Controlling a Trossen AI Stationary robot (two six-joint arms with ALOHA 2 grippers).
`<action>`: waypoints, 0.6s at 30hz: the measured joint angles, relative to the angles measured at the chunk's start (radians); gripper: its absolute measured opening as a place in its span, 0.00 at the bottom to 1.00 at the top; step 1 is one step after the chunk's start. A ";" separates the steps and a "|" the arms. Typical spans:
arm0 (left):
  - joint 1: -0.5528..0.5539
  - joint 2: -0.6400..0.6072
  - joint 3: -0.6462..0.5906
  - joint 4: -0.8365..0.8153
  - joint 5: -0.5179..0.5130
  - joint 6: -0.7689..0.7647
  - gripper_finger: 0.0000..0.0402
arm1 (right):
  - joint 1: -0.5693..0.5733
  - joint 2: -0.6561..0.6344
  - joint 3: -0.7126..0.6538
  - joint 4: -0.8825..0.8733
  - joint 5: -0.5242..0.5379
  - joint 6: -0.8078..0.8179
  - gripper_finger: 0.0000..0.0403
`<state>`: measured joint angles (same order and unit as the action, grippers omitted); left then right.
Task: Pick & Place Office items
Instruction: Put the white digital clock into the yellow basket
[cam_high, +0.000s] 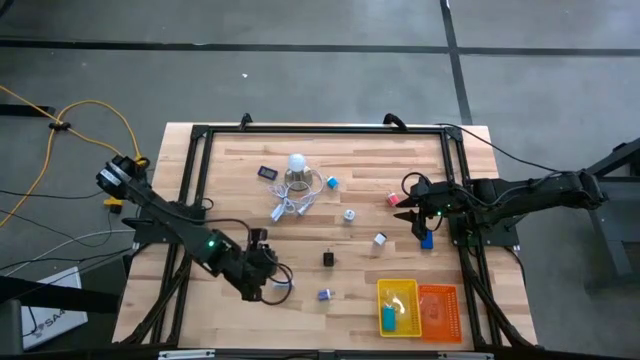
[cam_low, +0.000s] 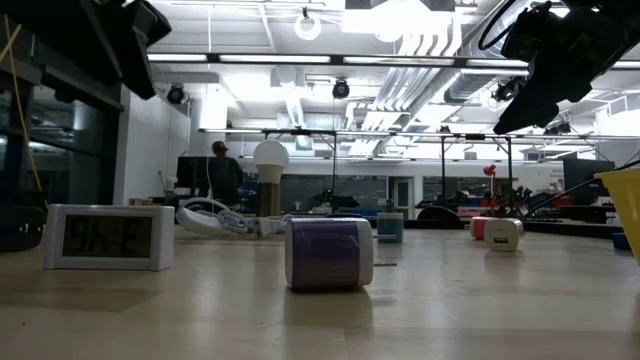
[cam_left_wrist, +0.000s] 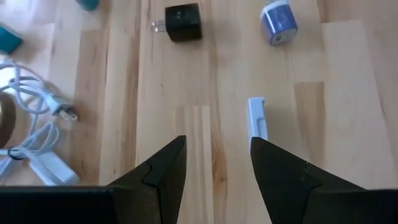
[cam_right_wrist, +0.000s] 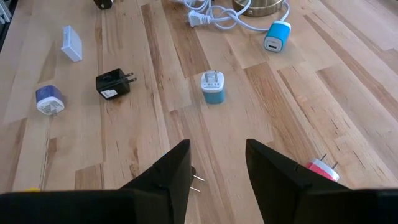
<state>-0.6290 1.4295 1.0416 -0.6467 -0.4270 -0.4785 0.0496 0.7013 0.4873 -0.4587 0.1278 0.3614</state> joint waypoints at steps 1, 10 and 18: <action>-0.003 0.007 0.000 0.000 -0.002 -0.012 0.42 | 0.000 0.000 0.000 0.000 0.000 0.000 0.35; -0.046 0.086 0.000 0.058 -0.015 -0.091 0.42 | 0.000 0.000 0.000 0.000 0.000 0.000 0.35; -0.103 0.135 -0.031 0.154 -0.077 -0.150 0.42 | 0.000 0.000 0.000 0.003 0.000 0.000 0.35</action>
<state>-0.7319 1.5646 1.0110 -0.4931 -0.5044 -0.6286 0.0497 0.7013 0.4873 -0.4553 0.1277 0.3614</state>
